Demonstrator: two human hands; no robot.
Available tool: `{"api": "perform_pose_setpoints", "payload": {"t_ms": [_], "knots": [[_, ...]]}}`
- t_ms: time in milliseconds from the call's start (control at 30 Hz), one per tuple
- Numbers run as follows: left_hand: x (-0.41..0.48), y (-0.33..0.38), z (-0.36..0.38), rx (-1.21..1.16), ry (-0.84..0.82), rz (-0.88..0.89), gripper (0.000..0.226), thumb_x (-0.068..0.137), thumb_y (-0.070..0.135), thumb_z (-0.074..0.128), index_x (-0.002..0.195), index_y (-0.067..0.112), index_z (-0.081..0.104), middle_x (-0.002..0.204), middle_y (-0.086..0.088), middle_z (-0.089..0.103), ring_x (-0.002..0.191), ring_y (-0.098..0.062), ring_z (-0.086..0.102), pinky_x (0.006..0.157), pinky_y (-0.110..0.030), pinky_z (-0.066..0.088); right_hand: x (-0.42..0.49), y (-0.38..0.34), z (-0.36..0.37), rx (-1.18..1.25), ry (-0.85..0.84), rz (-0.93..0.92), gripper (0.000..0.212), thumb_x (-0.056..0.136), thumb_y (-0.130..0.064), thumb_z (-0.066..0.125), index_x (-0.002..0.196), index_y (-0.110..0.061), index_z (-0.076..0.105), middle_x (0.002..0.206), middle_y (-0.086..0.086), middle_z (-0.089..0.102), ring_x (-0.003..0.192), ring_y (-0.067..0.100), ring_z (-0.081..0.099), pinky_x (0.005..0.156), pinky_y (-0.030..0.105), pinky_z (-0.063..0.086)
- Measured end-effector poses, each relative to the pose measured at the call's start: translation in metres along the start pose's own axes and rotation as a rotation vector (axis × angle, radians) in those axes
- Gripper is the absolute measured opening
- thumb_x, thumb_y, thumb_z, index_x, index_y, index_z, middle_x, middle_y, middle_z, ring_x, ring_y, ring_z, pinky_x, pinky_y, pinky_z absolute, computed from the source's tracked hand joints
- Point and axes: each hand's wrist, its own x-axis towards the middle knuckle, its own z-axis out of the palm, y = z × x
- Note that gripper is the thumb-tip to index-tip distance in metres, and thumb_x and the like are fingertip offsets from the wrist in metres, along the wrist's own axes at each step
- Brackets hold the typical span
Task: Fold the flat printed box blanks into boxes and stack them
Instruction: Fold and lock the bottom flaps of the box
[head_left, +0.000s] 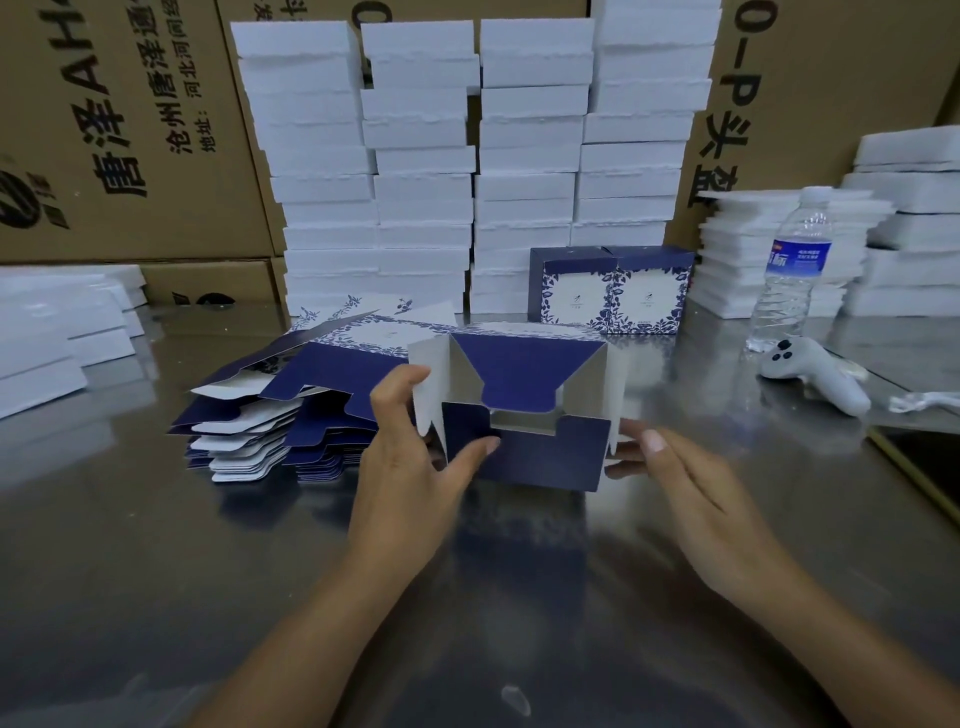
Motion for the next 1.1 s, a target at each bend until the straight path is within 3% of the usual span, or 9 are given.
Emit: {"api": "perform_pose_setpoints", "payload": {"t_ms": [267,400,500,633,733,833,933,1000,1100], "knots": [[-0.006,0.010,0.007,0.079,0.165,0.040,0.064,0.076,0.012,0.078,0.109,0.039,0.030,0.090,0.039,0.049,0.057,-0.012,0.060,0.047,-0.021,0.041,-0.004,0.004,0.008,-0.208,-0.116,0.180,0.108,0.055,-0.083,0.056,0.145,-0.045,0.009,0.129,-0.026,0.044,0.090,0.000,0.060,0.084,0.033,0.051],[-0.007,0.015,0.010,0.102,0.156,0.131,0.067,0.073,0.010,0.080,0.112,0.034,0.031,0.108,0.010,0.051,0.081,-0.029,0.067,0.058,-0.038,0.055,-0.002,0.007,0.015,-0.208,-0.023,0.154,0.077,0.071,-0.069,0.047,0.138,-0.032,0.035,0.121,-0.015,0.059,0.087,0.008,0.066,0.081,0.040,0.054],[-0.007,0.017,0.011,0.059,0.113,0.251,0.079,0.071,0.004,0.080,0.123,0.036,0.029,0.111,0.015,0.049,0.079,-0.013,0.064,0.063,-0.032,0.057,0.000,0.009,0.013,-0.202,0.114,0.165,0.058,0.080,-0.056,0.048,0.127,-0.024,0.051,0.110,-0.007,0.066,0.073,0.009,0.067,0.071,0.042,0.056],[-0.005,0.019,0.014,-0.213,-0.052,-0.130,0.081,0.078,0.021,0.076,0.116,0.069,0.023,0.110,0.011,0.049,0.084,-0.012,0.061,0.071,-0.026,0.055,0.002,0.009,0.012,-0.183,0.194,0.103,0.009,0.091,-0.031,0.055,0.094,-0.037,0.061,0.083,-0.025,0.069,0.063,0.003,0.066,0.057,0.016,0.051],[-0.005,0.016,0.014,-0.174,-0.252,-0.395,0.051,0.084,0.048,0.060,0.114,0.067,0.025,0.106,-0.007,0.058,0.086,-0.021,0.063,0.083,-0.045,0.054,0.001,0.010,0.013,-0.155,0.220,0.091,0.016,0.092,-0.027,0.056,0.077,-0.031,0.060,0.072,-0.027,0.067,0.055,0.001,0.065,0.048,0.007,0.042],[-0.008,0.017,0.016,-0.147,-0.381,-0.448,0.057,0.077,0.069,0.040,0.129,0.047,0.036,0.079,0.004,0.071,0.059,-0.006,0.062,0.062,-0.022,0.050,0.002,0.007,0.013,-0.128,0.249,0.081,0.015,0.091,-0.028,0.056,0.078,-0.033,0.059,0.073,-0.029,0.067,0.051,0.003,0.065,0.046,0.008,0.043],[-0.007,0.022,0.020,-0.389,-0.397,-0.621,0.055,0.073,0.061,0.045,0.111,0.022,0.055,0.065,-0.003,0.072,0.043,-0.007,0.055,0.045,-0.016,0.043,0.003,0.006,0.013,-0.128,0.251,0.104,0.011,0.088,-0.036,0.055,0.093,-0.031,0.063,0.077,-0.021,0.070,0.051,0.008,0.065,0.055,0.020,0.051],[-0.006,0.024,0.019,-0.561,-0.366,-0.694,0.045,0.078,0.050,0.051,0.105,0.014,0.057,0.070,-0.010,0.073,0.044,-0.009,0.055,0.047,-0.018,0.048,0.003,0.007,0.014,-0.133,0.236,0.134,0.029,0.087,-0.038,0.055,0.111,-0.023,0.061,0.088,-0.011,0.070,0.058,0.013,0.066,0.062,0.034,0.054],[-0.006,0.026,0.019,-0.657,-0.308,-0.742,0.029,0.092,0.033,0.050,0.099,0.005,0.057,0.065,-0.009,0.071,0.044,-0.009,0.055,0.049,-0.019,0.049,0.003,0.008,0.017,-0.198,0.219,0.173,0.038,0.085,-0.040,0.055,0.119,-0.024,0.048,0.097,-0.010,0.061,0.063,0.008,0.059,0.062,0.027,0.045]]}}
